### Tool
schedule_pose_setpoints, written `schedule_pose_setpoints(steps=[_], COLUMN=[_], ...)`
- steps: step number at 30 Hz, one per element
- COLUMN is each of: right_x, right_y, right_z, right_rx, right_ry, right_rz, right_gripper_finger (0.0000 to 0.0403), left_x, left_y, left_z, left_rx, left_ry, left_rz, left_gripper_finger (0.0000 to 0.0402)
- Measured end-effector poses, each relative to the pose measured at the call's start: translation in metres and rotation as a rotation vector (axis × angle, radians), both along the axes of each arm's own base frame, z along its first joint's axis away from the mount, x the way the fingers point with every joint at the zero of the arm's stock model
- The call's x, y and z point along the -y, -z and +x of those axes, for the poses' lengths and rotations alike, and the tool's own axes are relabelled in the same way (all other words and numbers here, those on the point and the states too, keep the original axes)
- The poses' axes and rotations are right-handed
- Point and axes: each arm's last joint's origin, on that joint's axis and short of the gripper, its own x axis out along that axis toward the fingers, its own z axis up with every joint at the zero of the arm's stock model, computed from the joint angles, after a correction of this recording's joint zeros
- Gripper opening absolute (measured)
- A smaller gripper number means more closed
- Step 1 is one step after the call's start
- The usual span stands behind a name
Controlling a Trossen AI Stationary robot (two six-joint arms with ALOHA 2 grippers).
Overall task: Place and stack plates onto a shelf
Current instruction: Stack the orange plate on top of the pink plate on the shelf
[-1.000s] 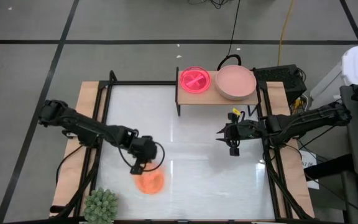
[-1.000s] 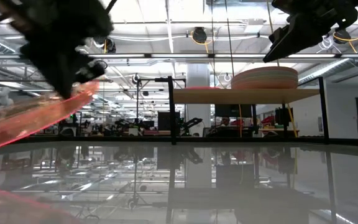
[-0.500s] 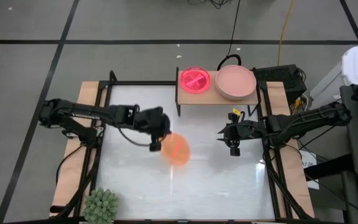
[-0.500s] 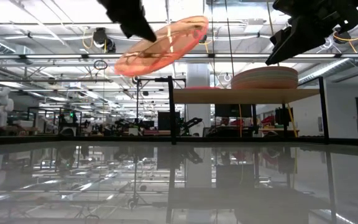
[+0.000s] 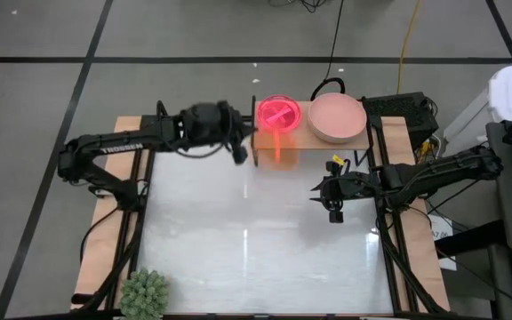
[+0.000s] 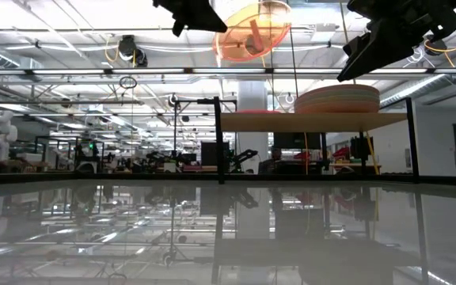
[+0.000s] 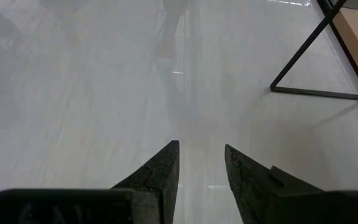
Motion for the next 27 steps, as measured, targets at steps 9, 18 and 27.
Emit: schedule_pose_setpoints(steps=[9, 18, 27], right_x=[0.0, 0.0, 0.0], right_y=[0.0, 0.0, 0.0], right_z=[0.0, 0.0, 0.0], right_rx=[-0.001, 0.0, -0.002], right_ry=[-0.006, -0.003, -0.01], right_rz=[-0.008, -0.013, -0.021], right_gripper_finger=[0.0112, 0.0112, 0.0112], left_x=[-0.039, -0.073, -0.101], left_y=[-0.01, 0.0, 0.027], left_z=[0.005, 0.024, 0.033], left_rx=[0.196, 0.345, 0.327], left_ry=[-0.129, -0.216, -0.286], left_rz=[0.067, 0.107, 0.049], left_gripper_finger=[0.0005, 0.0005, 0.0005])
